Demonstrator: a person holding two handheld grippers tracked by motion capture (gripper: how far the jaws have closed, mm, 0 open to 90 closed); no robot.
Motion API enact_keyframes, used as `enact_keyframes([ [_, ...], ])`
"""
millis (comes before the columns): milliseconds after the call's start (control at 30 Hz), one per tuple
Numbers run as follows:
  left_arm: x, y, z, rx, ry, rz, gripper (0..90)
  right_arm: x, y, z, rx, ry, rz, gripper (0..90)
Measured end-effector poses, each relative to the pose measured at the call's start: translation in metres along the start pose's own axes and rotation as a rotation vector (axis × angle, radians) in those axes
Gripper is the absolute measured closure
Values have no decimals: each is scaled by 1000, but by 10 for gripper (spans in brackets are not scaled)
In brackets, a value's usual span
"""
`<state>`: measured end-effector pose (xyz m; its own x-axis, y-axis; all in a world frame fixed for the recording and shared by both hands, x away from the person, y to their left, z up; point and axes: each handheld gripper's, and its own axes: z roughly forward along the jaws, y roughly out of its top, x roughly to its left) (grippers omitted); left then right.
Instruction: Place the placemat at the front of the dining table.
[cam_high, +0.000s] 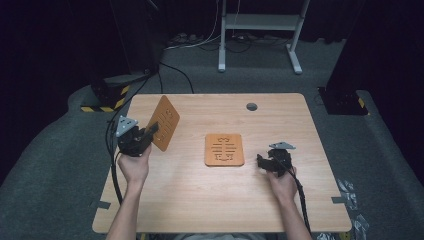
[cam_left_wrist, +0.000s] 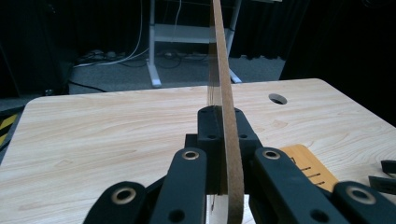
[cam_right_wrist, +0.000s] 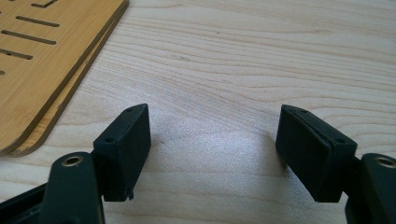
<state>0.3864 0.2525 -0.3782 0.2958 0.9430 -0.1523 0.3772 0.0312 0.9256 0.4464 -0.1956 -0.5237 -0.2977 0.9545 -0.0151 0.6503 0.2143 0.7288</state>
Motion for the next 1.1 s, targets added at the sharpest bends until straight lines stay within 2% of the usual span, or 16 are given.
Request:
enact_keyframes([
  [433, 5, -7, 5, 6, 23, 3, 861, 0, 0, 0, 0, 0, 0, 265],
  [833, 7, -27, 29, 57, 48, 10, 861, 0, 0, 0, 0, 0, 0, 264],
  [1000, 11, -33, 34, 70, 61, 17, 861, 0, 0, 0, 0, 0, 0, 264],
  [1100, 12, -35, 35, 66, 63, 7, 862, 0, 0, 0, 0, 0, 0, 265],
])
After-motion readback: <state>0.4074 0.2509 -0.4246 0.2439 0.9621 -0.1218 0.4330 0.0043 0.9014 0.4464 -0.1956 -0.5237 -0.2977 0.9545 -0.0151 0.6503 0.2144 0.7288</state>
